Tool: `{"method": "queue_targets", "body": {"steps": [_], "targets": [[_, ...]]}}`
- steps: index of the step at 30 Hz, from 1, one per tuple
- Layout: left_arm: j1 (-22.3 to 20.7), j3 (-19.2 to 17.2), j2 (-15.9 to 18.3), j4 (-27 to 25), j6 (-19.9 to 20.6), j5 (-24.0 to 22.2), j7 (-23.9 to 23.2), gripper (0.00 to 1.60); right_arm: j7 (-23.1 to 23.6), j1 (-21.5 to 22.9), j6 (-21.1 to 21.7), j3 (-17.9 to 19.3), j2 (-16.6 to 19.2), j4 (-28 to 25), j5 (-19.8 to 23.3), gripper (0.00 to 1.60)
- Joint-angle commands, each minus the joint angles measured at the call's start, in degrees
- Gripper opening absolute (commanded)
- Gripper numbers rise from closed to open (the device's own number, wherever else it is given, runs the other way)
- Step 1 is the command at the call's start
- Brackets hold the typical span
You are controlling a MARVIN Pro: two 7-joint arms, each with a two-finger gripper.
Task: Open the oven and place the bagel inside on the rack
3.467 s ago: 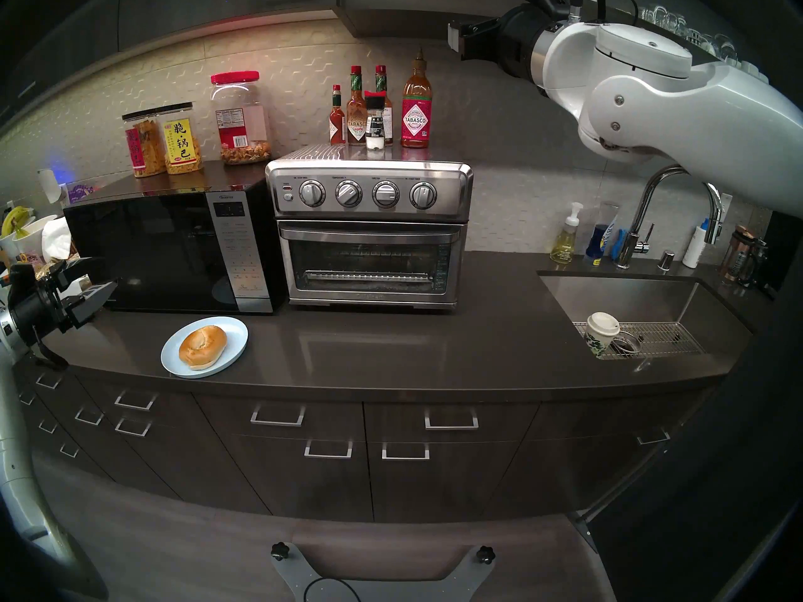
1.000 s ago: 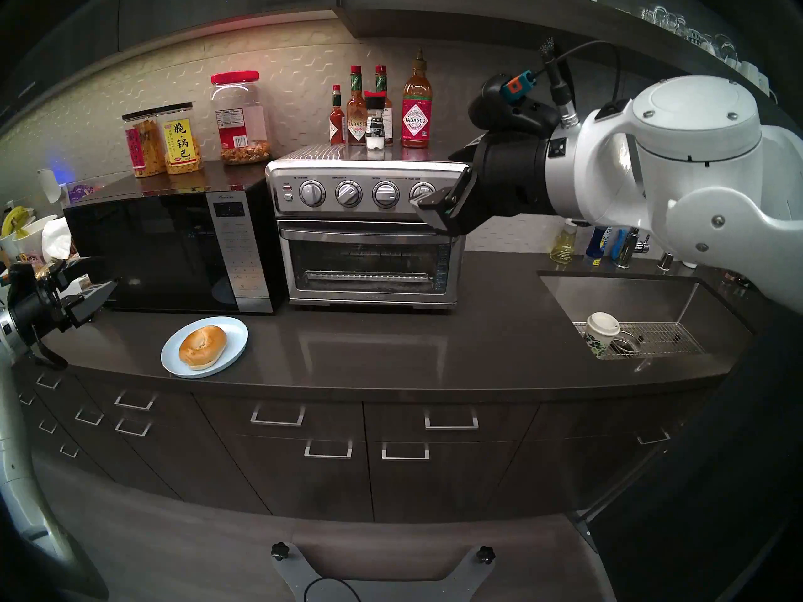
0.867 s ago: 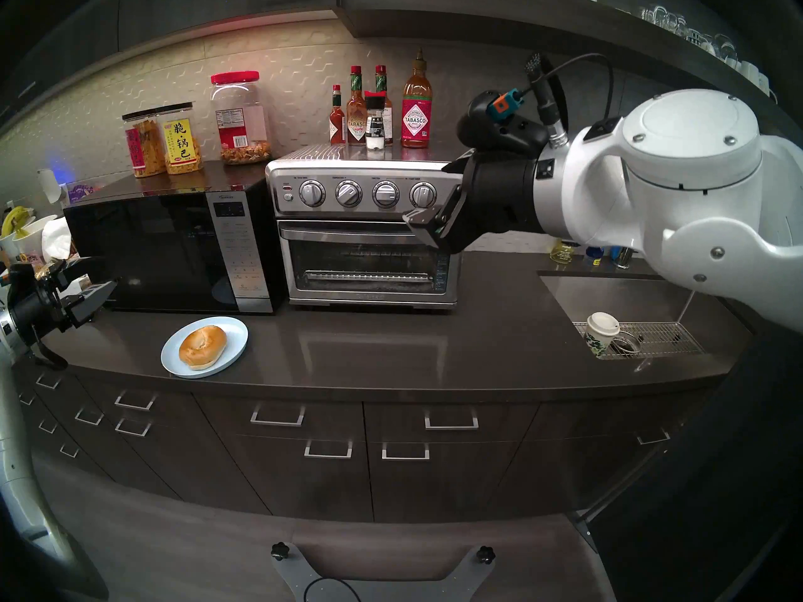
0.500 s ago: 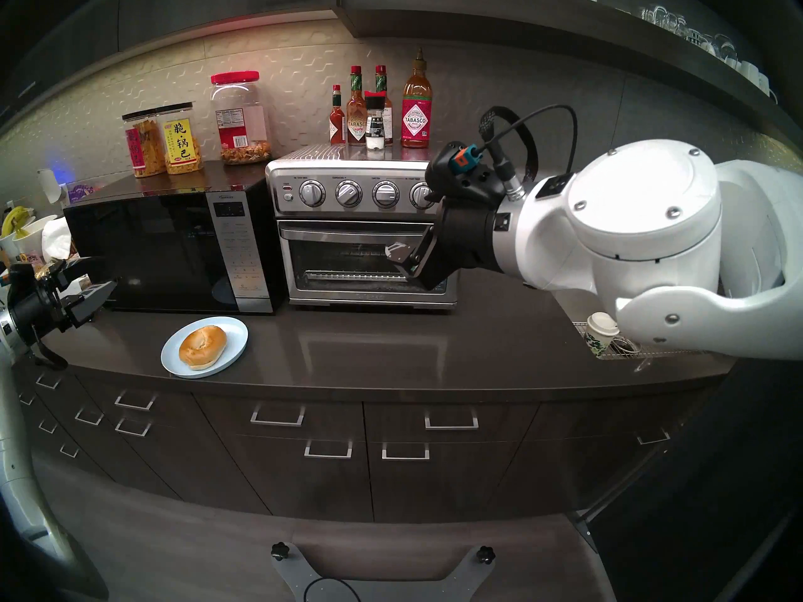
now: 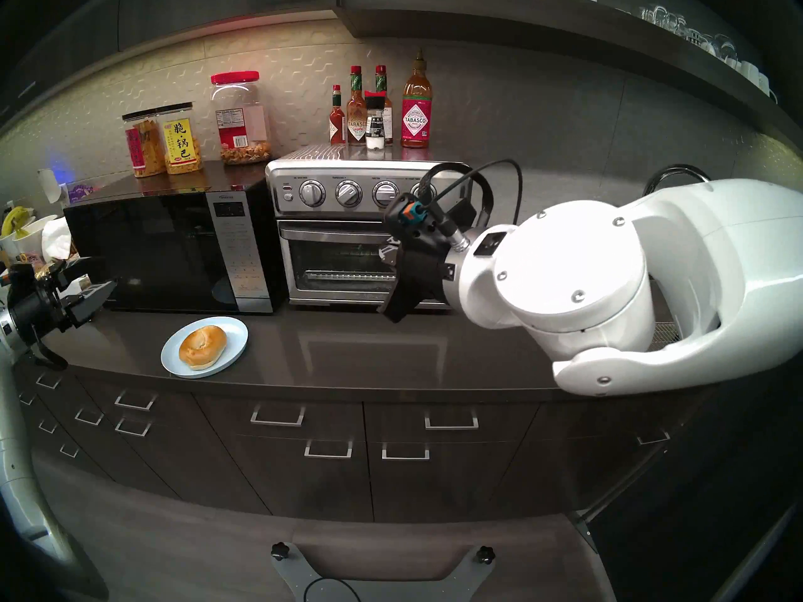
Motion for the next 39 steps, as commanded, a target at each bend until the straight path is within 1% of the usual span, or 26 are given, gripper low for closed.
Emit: {"method": "queue_targets", "body": {"steps": [1, 3, 5, 7, 8, 9, 11, 12, 13, 14, 16, 17, 20, 21, 23, 24, 26, 27, 29, 32, 33, 34, 35, 36, 38, 39], "targets": [[-0.30, -0.21, 0.18, -0.70, -0.07, -0.24, -0.09, 1.60, -3.80, -3.26, -1.63, 0.34, -5.43, 2.91, -3.72, 0.00], [-0.30, -0.21, 0.17, -0.70, -0.07, -0.24, -0.09, 1.60, -3.15, -3.37, -1.74, 0.53, -5.82, 4.11, -4.10, 0.00], [-0.30, -0.21, 0.18, -0.70, -0.07, -0.23, -0.10, 1.60, -2.42, -3.14, -1.74, 0.31, -6.41, 5.24, -6.08, 0.00], [-0.30, -0.21, 0.18, -0.69, -0.07, -0.23, -0.10, 1.60, -2.08, -3.04, -1.30, 0.62, -7.14, 6.78, -6.15, 0.00], [-0.31, -0.21, 0.18, -0.69, -0.07, -0.23, -0.10, 1.60, -1.28, -2.96, -1.33, 0.64, -7.62, 8.05, -6.90, 0.00], [-0.31, -0.21, 0.18, -0.68, -0.08, -0.23, -0.10, 1.60, -0.88, -3.07, -1.30, 0.98, -7.96, 9.18, -6.42, 0.00], [-0.31, -0.20, 0.19, -0.67, -0.08, -0.22, -0.10, 1.60, -0.50, -3.34, -1.66, 1.30, -8.87, 11.55, -7.30, 0.00], [-0.31, -0.20, 0.19, -0.67, -0.08, -0.22, -0.11, 1.60, -0.66, -3.18, -1.54, 1.59, -8.60, 11.65, -6.68, 0.00], [-0.31, -0.20, 0.19, -0.66, -0.08, -0.22, -0.11, 1.60, -0.35, -3.47, -1.84, 1.84, -9.29, 13.03, -7.02, 0.00], [-0.31, -0.20, 0.19, -0.66, -0.08, -0.22, -0.11, 1.60, -0.35, -3.47, -1.84, 1.84, -9.29, 13.03, -7.02, 0.00], [-0.31, -0.20, 0.19, -0.67, -0.08, -0.22, -0.11, 1.60, 1.07, -3.64, -2.12, 2.16, -10.03, 14.88, -7.31, 0.00], [-0.32, -0.20, 0.18, -0.67, -0.08, -0.22, -0.11, 1.60, 1.06, -3.86, -2.30, 2.10, -10.78, 16.04, -8.34, 0.00], [-0.32, -0.21, 0.18, -0.68, -0.07, -0.22, -0.11, 1.60, 2.70, -4.26, -2.66, 2.15, -11.43, 18.28, -8.55, 0.00], [-0.32, -0.21, 0.17, -0.69, -0.07, -0.22, -0.11, 1.60, 4.19, -4.32, -2.76, 2.29, -11.40, 19.01, -7.87, 0.00], [-0.31, -0.22, 0.16, -0.71, -0.07, -0.22, -0.11, 1.60, 5.27, -4.03, -3.20, 2.12, -10.29, 18.49, -7.70, 0.00], [-0.31, -0.22, 0.16, -0.71, -0.06, -0.22, -0.11, 1.60, 4.89, -3.87, -3.50, 1.86, -9.45, 17.52, -8.13, 0.00], [-0.31, -0.22, 0.16, -0.71, -0.06, -0.21, -0.11, 1.60, 1.04, -4.08, -4.20, 1.55, -7.13, 14.21, -8.23, 0.00], [-0.32, -0.22, 0.16, -0.70, -0.07, -0.21, -0.11, 1.60, -0.34, -3.98, -4.57, 0.84, -6.16, 12.61, -9.55, 0.00], [-0.32, -0.21, 0.17, -0.69, -0.07, -0.21, -0.12, 1.60, -0.85, -3.68, -4.28, -0.24, -4.60, 10.54, -9.89, 0.00], [-0.32, -0.22, 0.16, -0.70, -0.06, -0.20, -0.12, 1.60, 1.68, -2.03, -3.67, -1.69, -3.35, 9.75, -11.16, 0.00], [-0.32, -0.22, 0.16, -0.69, -0.06, -0.20, -0.12, 1.60, 7.78, -0.08, -2.81, -2.10, -2.97, 10.51, -10.40, 0.00], [-0.33, -0.22, 0.16, -0.69, -0.06, -0.20, -0.12, 1.60, 7.32, 0.38, -2.66, -1.98, -2.68, 10.62, -10.23, 0.00], [-0.33, -0.21, 0.17, -0.68, -0.07, -0.20, -0.12, 1.60, 7.47, 1.02, -3.03, -2.55, -3.11, 11.06, -12.77, 0.00], [-0.33, -0.21, 0.17, -0.67, -0.07, -0.19, -0.13, 1.60, 7.27, 1.15, -2.96, -2.29, -3.36, 11.22, -11.76, 0.00], [-0.34, -0.21, 0.18, -0.66, -0.07, -0.19, -0.13, 1.60, 9.66, 2.62, -2.81, -2.48, -3.22, 11.51, -12.92, 0.00], [-0.34, -0.20, 0.18, -0.65, -0.07, -0.18, -0.13, 1.60, 10.87, 3.03, -2.82, -2.32, -3.51, 11.88, -12.25, 0.00]]}}
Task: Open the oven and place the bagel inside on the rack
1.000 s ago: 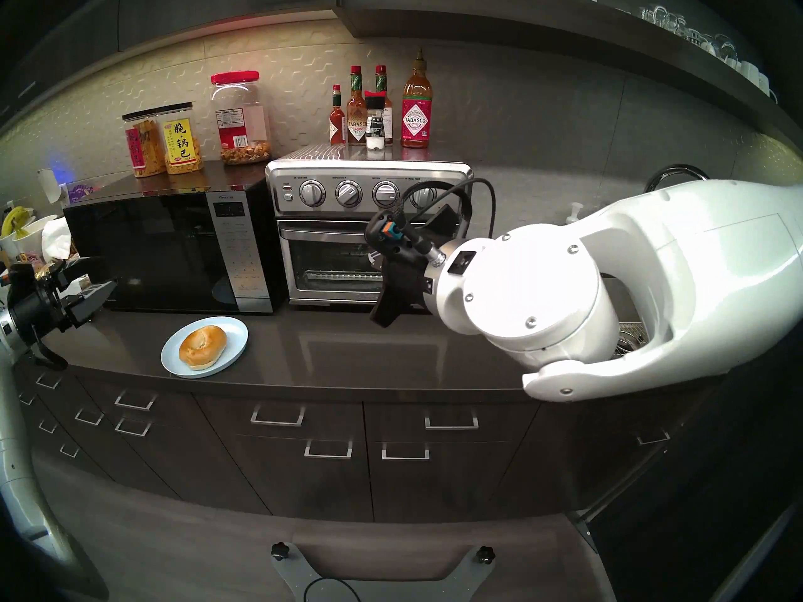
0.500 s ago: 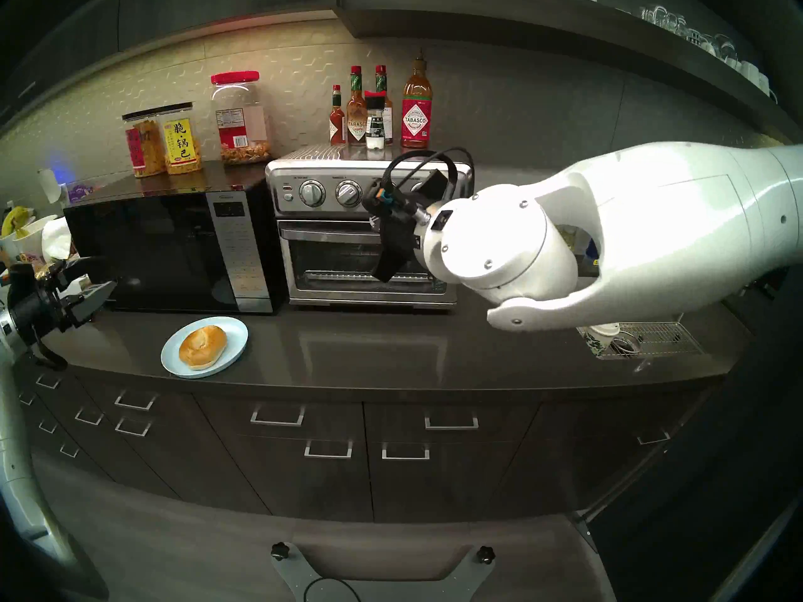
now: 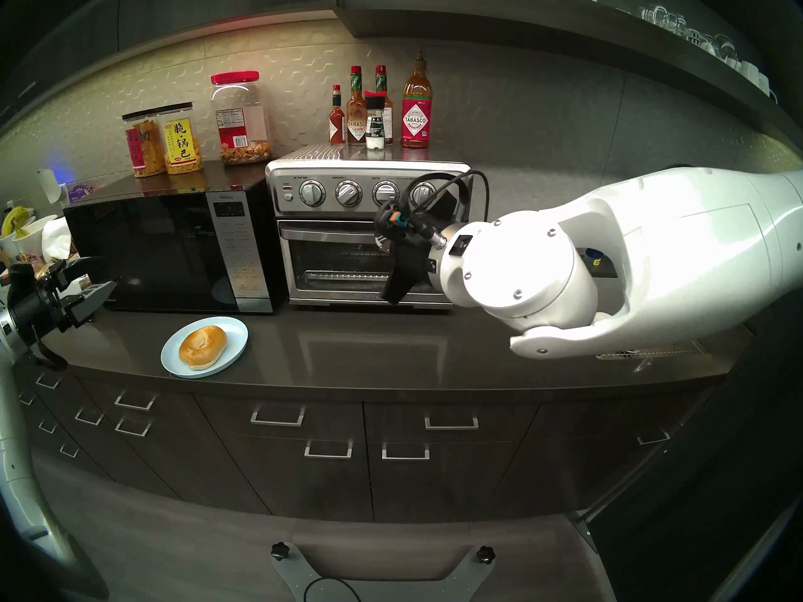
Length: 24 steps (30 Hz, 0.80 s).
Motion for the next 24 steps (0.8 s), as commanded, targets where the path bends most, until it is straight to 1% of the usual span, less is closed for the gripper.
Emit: {"method": "queue_targets", "body": {"steps": [1, 2, 3, 5, 7, 10, 11, 12, 13, 15, 16, 17, 18, 19, 20, 24], "targets": [[-0.31, -0.17, 0.21, -0.63, -0.10, -0.22, -0.10, 1.60, 7.89, 6.28, 0.49, 0.81, 2.24, 1.87, -1.88, 0.00], [-0.32, -0.17, 0.21, -0.63, -0.10, -0.21, -0.10, 1.60, 7.89, 6.45, 0.38, 0.83, 1.60, 2.52, -2.75, 0.00], [-0.32, -0.17, 0.21, -0.62, -0.10, -0.21, -0.10, 1.60, 9.67, 6.76, 0.44, 1.06, 1.55, 3.20, -2.45, 0.00], [-0.32, -0.17, 0.21, -0.62, -0.10, -0.21, -0.10, 1.60, 11.49, 7.29, 0.23, 1.25, 1.20, 4.45, -3.07, 0.00], [-0.32, -0.17, 0.21, -0.62, -0.10, -0.21, -0.11, 1.60, 14.35, 8.01, 0.27, 1.22, 1.06, 5.82, -3.33, 0.00], [-0.32, -0.17, 0.21, -0.62, -0.10, -0.20, -0.11, 1.60, 17.48, 9.04, 0.33, 0.53, 0.83, 7.49, -4.48, 0.00], [-0.32, -0.17, 0.20, -0.62, -0.09, -0.20, -0.11, 1.60, 19.43, 9.39, 0.15, 0.28, 0.96, 8.16, -5.32, 0.00], [-0.33, -0.17, 0.20, -0.62, -0.09, -0.20, -0.11, 1.60, 19.59, 9.52, -0.09, -0.22, 0.55, 8.60, -6.09, 0.00], [-0.33, -0.18, 0.20, -0.62, -0.09, -0.20, -0.11, 1.60, 21.11, 9.64, -0.25, -0.34, 0.60, 9.19, -6.03, 0.00], [-0.33, -0.18, 0.20, -0.63, -0.09, -0.20, -0.11, 1.60, 24.23, 9.87, -1.10, -0.75, 0.26, 10.81, -7.66, 0.00], [-0.33, -0.18, 0.19, -0.64, -0.09, -0.20, -0.11, 1.60, 24.59, 9.59, -1.30, -0.87, -0.18, 11.71, -7.50, 0.00], [-0.33, -0.19, 0.19, -0.64, -0.09, -0.20, -0.12, 1.60, 26.50, 9.26, -2.29, -1.26, -1.08, 13.39, -8.67, 0.00], [-0.33, -0.19, 0.19, -0.65, -0.09, -0.20, -0.12, 1.60, 28.94, 9.04, -2.86, -1.08, -1.07, 14.51, -9.18, 0.00], [-0.33, -0.19, 0.18, -0.66, -0.09, -0.20, -0.12, 1.60, 29.28, 8.75, -3.29, -1.07, -1.53, 15.24, -9.58, 0.00], [-0.33, -0.19, 0.18, -0.66, -0.09, -0.20, -0.12, 1.60, 30.96, 8.54, -3.83, -0.91, -1.69, 16.08, -10.28, 0.00], [-0.33, -0.20, 0.17, -0.67, -0.08, -0.19, -0.12, 1.60, 31.32, 6.55, -5.20, -0.30, -3.63, 18.91, -10.86, 0.00]]}}
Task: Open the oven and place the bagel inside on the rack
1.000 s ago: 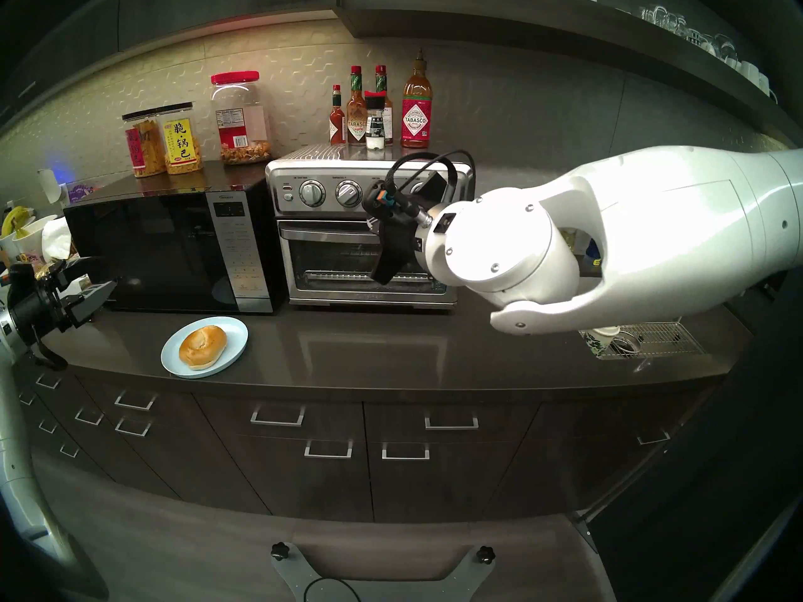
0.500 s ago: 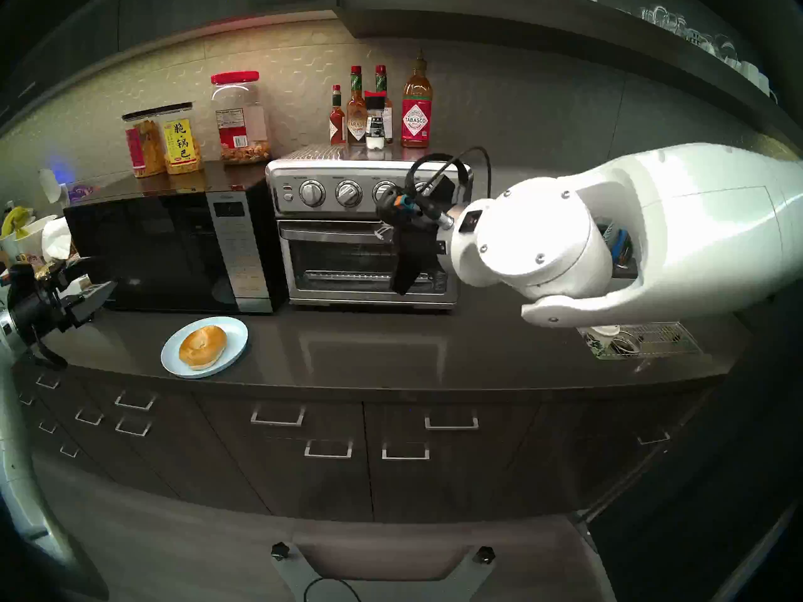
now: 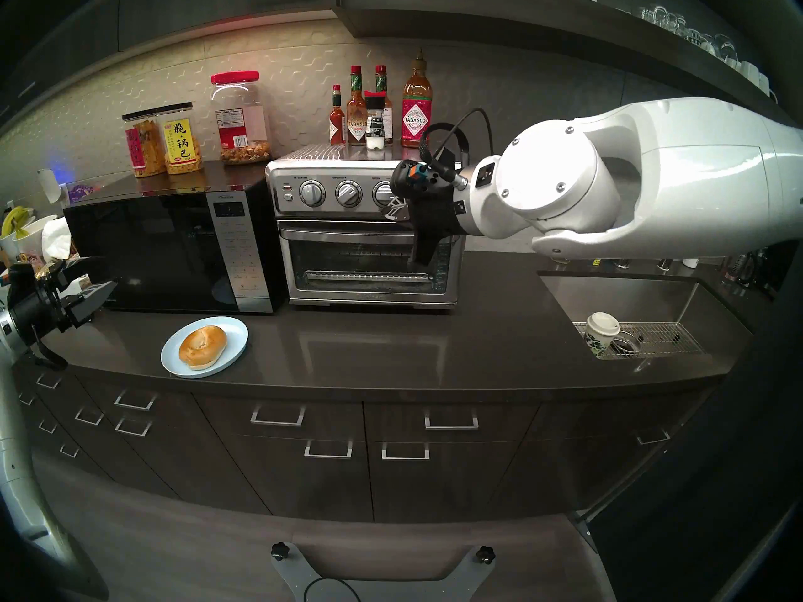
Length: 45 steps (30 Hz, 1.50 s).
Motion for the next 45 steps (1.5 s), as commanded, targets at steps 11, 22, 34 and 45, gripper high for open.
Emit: {"method": "queue_targets", "body": {"steps": [11, 22, 34, 45], "targets": [[-0.31, -0.21, 0.16, -0.70, -0.09, -0.22, -0.09, 1.60, -0.81, -4.87, -2.41, 1.56, -6.39, 9.64, -2.94, 0.00], [-0.32, -0.21, 0.15, -0.70, -0.08, -0.22, -0.10, 1.60, -4.30, -7.06, -1.77, 0.95, -8.32, 11.77, -5.70, 0.00], [-0.32, -0.22, 0.15, -0.70, -0.08, -0.21, -0.11, 1.60, -4.77, -9.84, -1.18, 2.07, -10.64, 15.10, -5.76, 0.00], [-0.33, -0.22, 0.14, -0.70, -0.08, -0.20, -0.11, 1.60, -5.52, -11.52, 0.73, 2.65, -12.85, 16.31, -5.67, 0.00]]}}
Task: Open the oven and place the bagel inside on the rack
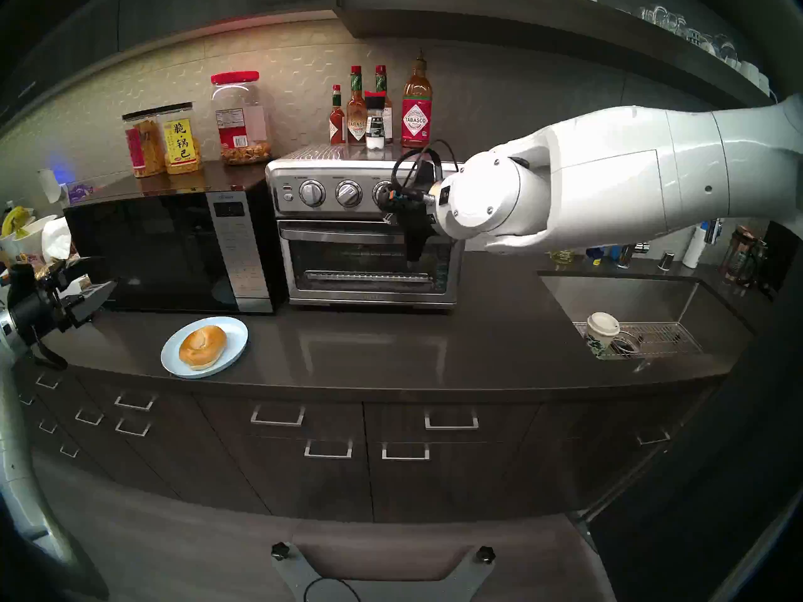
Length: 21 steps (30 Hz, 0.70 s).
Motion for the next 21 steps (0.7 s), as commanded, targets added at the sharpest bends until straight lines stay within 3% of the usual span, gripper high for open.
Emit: {"method": "queue_targets", "body": {"steps": [1, 7, 9, 13, 14, 15, 16, 21], "targets": [[-0.31, -0.20, 0.19, -0.69, -0.09, -0.22, -0.09, 1.60, -0.93, -0.46, 0.21, 1.05, -1.41, 1.86, 0.22, 0.00], [-0.31, -0.20, 0.19, -0.69, -0.09, -0.22, -0.09, 1.60, -2.08, -1.45, -0.01, 0.94, -1.40, 1.75, -0.13, 0.00], [-0.31, -0.20, 0.19, -0.68, -0.09, -0.22, -0.09, 1.60, -3.67, -1.60, -0.93, 1.17, -0.18, 0.78, -0.40, 0.00], [-0.33, -0.18, 0.21, -0.63, -0.09, -0.20, -0.10, 1.60, -4.18, 2.11, -1.94, 1.59, 4.70, -4.98, -0.26, 0.00], [-0.34, -0.17, 0.22, -0.60, -0.09, -0.19, -0.11, 1.60, -6.01, 3.70, -2.59, 0.70, 5.81, -7.03, 0.77, 0.38], [-0.34, -0.16, 0.22, -0.59, -0.09, -0.18, -0.11, 1.60, -6.72, 4.27, -2.90, 0.48, 6.36, -7.81, 1.72, 0.00], [-0.34, -0.16, 0.22, -0.59, -0.09, -0.17, -0.11, 1.60, -7.34, 4.88, -2.89, 0.24, 6.89, -8.66, 2.07, 1.60], [-0.35, -0.17, 0.22, -0.59, -0.09, -0.16, -0.12, 1.60, -8.80, 6.97, -3.51, -0.51, 9.82, -12.19, 1.59, 1.60]]}}
